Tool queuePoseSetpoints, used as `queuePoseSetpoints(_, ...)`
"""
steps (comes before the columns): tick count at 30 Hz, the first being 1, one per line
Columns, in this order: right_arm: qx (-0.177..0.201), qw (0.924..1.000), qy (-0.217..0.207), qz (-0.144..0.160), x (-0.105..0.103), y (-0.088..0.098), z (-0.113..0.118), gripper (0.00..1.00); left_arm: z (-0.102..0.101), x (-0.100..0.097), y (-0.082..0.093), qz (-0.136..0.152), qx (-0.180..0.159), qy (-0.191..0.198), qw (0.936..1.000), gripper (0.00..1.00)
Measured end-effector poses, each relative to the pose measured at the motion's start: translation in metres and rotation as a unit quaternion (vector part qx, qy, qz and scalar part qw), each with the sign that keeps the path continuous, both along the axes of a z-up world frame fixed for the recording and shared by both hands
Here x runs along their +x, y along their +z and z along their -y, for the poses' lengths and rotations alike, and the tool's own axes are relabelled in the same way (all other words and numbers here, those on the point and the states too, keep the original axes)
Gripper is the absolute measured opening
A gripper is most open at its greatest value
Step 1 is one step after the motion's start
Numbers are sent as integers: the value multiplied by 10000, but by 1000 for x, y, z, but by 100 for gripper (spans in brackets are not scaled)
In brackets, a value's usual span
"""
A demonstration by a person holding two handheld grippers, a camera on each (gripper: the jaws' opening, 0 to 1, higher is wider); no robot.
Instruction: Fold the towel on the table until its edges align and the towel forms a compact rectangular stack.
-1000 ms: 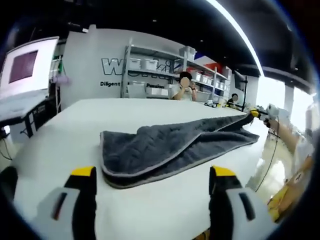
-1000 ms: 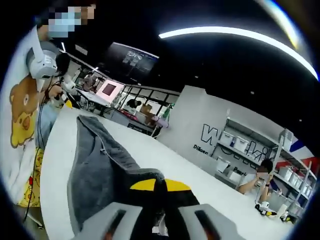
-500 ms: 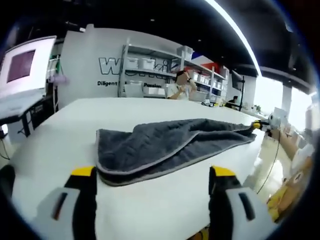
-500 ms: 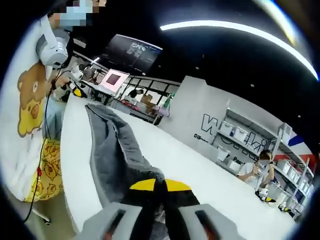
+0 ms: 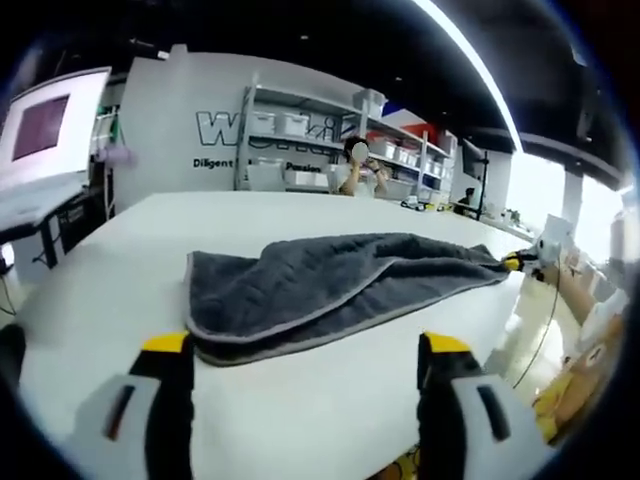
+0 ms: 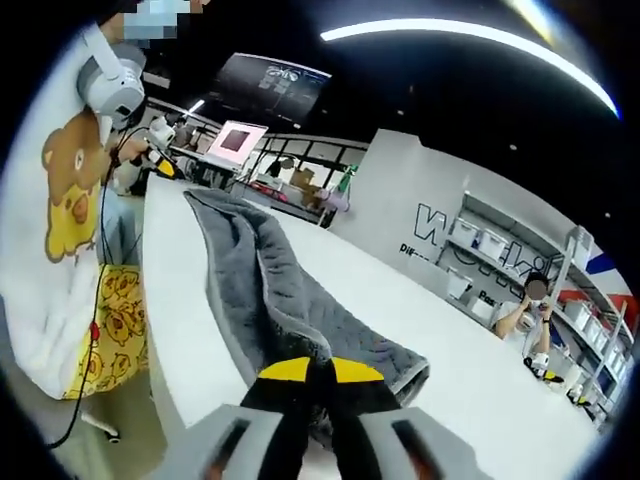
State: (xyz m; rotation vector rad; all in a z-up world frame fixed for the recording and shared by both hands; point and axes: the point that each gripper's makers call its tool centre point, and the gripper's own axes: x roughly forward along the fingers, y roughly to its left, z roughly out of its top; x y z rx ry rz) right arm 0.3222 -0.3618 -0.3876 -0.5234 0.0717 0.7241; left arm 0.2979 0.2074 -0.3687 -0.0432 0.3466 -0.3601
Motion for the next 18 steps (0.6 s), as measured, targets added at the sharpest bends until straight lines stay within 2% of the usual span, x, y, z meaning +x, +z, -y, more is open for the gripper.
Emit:
queuePoseSetpoints(11, -22, 9996, -63, -288, -1, -7, -1, 7, 1, 0, -1, -7, -16, -10, 10000, 97)
queuePoseSetpoints(18, 202, 9987, -223, -402, -1, 9, 4, 13, -1, 0, -2, -8, -29, 11, 10000, 97)
